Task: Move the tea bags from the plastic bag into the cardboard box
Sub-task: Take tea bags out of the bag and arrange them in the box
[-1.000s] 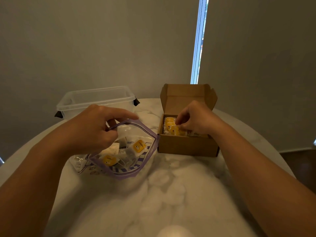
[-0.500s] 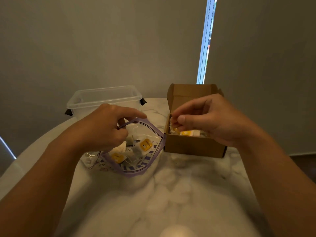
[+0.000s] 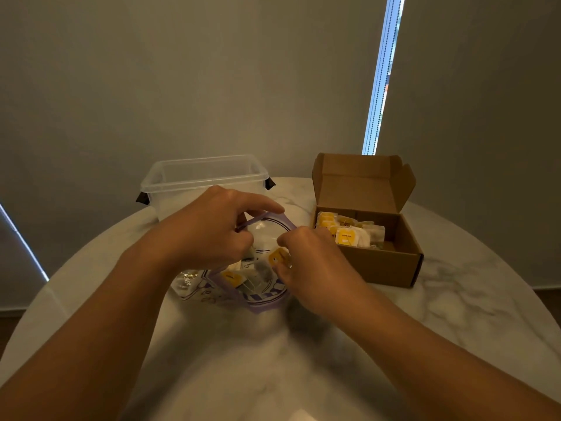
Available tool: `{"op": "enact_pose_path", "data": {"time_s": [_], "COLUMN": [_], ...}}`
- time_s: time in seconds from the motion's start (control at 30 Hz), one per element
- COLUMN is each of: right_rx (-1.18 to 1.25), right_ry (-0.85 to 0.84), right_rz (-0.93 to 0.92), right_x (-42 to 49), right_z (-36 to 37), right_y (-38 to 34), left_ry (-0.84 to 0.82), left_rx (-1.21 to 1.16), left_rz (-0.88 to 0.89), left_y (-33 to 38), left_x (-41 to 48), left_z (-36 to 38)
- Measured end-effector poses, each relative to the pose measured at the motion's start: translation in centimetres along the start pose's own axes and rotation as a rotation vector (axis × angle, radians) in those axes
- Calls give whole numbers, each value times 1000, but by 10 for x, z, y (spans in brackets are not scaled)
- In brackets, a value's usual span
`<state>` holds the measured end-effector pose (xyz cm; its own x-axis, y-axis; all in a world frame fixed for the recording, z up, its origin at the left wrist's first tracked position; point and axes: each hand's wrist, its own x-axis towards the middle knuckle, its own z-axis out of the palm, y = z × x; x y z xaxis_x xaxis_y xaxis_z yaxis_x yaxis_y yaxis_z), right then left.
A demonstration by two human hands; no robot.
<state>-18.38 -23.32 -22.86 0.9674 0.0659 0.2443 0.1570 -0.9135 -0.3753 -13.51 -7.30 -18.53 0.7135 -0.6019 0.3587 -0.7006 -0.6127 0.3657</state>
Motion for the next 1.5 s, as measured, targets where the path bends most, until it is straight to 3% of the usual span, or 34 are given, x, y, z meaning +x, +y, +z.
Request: {"op": "enact_pose_path", "data": {"time_s": [0.3,0.87,1.0,1.13,1.3,1.5], "right_rx": [-100,-2,142,511,722,632], "right_ry": [-97,-35,24,-19,137,330], "right_rz": [69,12,-66,-10,-14,26], "right_x": [8,10,-1,-2,0,12], "right_z": [7,15,-10,-46,-73,-73], "right_y": [-11,2,16,33,69,105], "left_ry": [-25,-11,9,13,17,9], "left_rx": [18,-11,-11,-17,-14,-31], "left_rz": [-1,-22,-24,-23,-15,12], "left_y": [-1,-1,-1,-2,-4,-7], "left_x": [1,0,-1,-1,-1,-1], "left_z": [4,1,-2,-1,-3,-7]}}
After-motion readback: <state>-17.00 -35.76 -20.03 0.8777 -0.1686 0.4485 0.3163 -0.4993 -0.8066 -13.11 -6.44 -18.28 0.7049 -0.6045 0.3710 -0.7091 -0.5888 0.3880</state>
